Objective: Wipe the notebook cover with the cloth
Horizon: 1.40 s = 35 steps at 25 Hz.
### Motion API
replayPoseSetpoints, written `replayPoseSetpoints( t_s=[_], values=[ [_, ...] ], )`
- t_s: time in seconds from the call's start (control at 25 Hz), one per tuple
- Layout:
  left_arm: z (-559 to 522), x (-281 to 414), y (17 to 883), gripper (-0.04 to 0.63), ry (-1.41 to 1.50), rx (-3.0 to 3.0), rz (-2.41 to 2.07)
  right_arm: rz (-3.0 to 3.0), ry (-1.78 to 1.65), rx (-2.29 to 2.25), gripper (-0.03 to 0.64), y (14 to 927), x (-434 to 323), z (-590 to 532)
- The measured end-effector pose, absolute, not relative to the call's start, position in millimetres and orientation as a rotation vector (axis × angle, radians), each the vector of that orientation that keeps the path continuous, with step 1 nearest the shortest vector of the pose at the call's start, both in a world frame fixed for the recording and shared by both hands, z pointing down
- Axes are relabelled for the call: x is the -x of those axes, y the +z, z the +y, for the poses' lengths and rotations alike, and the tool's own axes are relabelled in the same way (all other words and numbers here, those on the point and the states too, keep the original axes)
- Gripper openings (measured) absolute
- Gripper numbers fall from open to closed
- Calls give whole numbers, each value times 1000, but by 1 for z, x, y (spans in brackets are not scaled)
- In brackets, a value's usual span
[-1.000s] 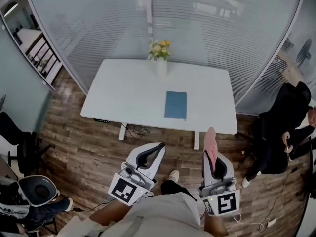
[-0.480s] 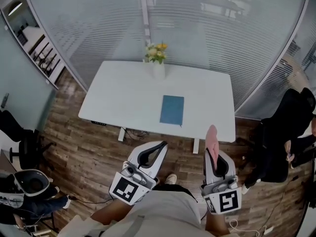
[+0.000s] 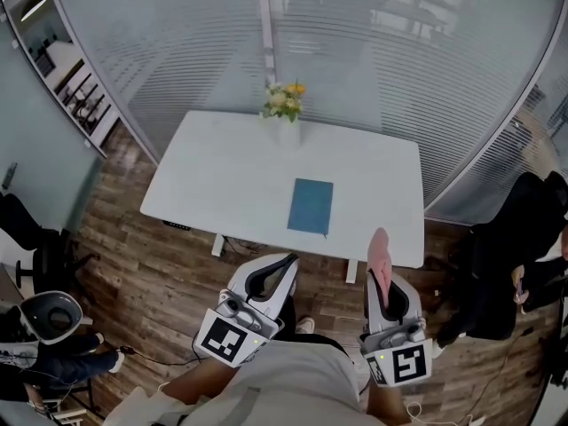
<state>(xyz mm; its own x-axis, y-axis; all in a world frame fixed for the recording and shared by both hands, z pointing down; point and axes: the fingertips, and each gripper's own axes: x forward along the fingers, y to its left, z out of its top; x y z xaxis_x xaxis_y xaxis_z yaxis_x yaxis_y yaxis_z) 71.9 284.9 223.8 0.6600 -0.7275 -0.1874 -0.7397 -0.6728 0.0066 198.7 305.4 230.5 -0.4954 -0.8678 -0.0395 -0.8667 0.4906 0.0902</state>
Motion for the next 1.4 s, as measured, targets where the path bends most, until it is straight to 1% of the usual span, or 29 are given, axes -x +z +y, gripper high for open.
replayPoseSetpoints(
  t_s=[1.0, 1.4],
  values=[
    [86, -53, 234, 3, 289, 2846, 1203, -2666, -191, -1513, 33, 234, -165, 106],
    [8, -32, 241, 2, 281, 2877, 1157, -2641, -189, -1518, 34, 238, -138, 29]
  ],
)
